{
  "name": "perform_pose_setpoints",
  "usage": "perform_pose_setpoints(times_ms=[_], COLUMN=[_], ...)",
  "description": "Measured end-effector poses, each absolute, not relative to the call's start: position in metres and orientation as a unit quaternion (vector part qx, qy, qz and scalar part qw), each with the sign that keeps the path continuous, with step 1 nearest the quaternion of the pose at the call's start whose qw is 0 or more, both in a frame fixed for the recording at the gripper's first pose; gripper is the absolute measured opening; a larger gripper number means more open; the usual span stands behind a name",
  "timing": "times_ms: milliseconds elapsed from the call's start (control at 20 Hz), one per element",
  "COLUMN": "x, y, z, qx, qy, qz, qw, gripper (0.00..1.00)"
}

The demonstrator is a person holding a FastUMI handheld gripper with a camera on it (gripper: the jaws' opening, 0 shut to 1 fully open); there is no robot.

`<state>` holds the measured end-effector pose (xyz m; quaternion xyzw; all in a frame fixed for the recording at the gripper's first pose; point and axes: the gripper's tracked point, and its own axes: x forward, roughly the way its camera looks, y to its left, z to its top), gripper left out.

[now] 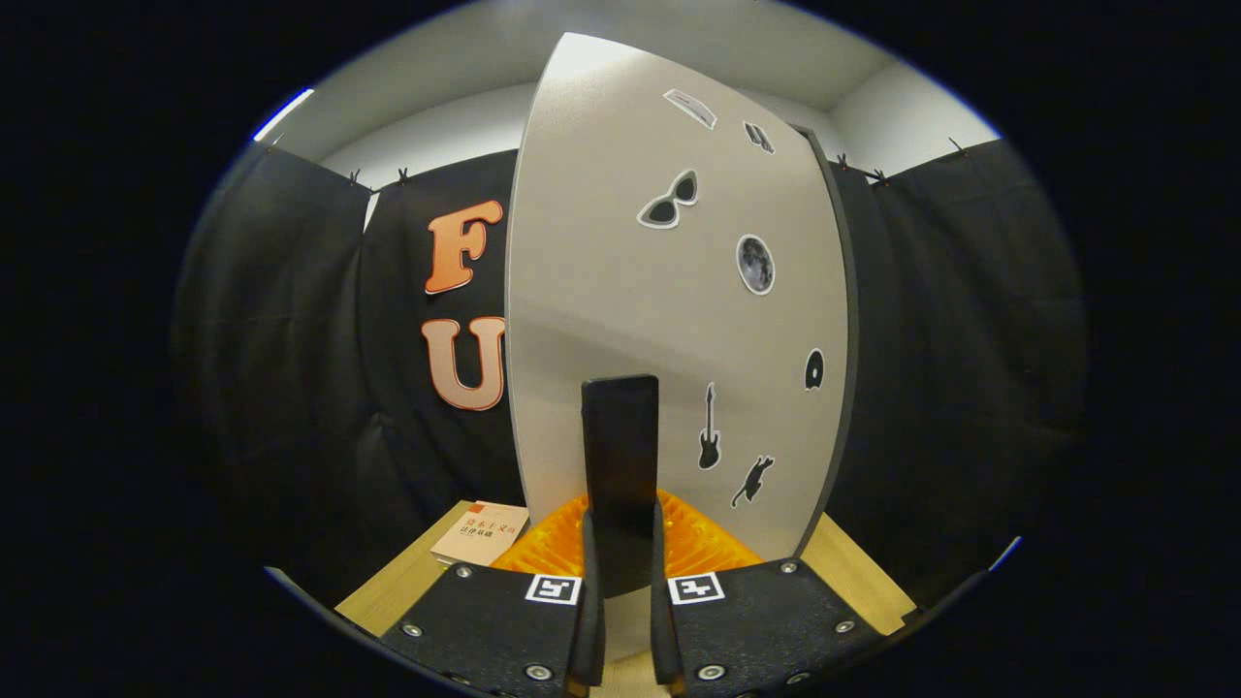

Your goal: Open the shoe cabinet door, grab the shoes and put them into the shoe cabinet, then close the shoe cabinet door.

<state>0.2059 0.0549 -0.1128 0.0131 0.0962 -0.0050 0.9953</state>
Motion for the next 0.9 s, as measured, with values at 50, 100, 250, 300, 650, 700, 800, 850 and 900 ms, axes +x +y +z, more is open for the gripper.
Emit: perform_pose_setpoints(times_ms=[50,100,250,300,650,700,800,850,900], x=[0.199,0.194,0.177,0.17,0.119,0.115,0.105,0.101,0.099], y=[0.049,0.044,0.025,0.017,-0.066,-0.078,-0.102,-0.114,-0.124], z=[-0.112,-0.111,-0.11,-0.11,-0.105,-0.105,-0.106,-0.106,-0.108], qx=[0.014,0.014,0.012,0.012,0.01,0.011,0.015,0.017,0.017], qy=[0.096,0.095,0.093,0.094,0.098,0.097,0.095,0.094,0.094], qz=[-0.009,-0.012,-0.012,-0.009,-0.023,-0.023,-0.021,-0.02,-0.021], qw=[0.995,0.995,0.996,0.995,0.995,0.995,0.995,0.995,0.995], gripper=[0.19,0.19,0.18,0.17,0.17,0.16,0.16,0.16,0.16])
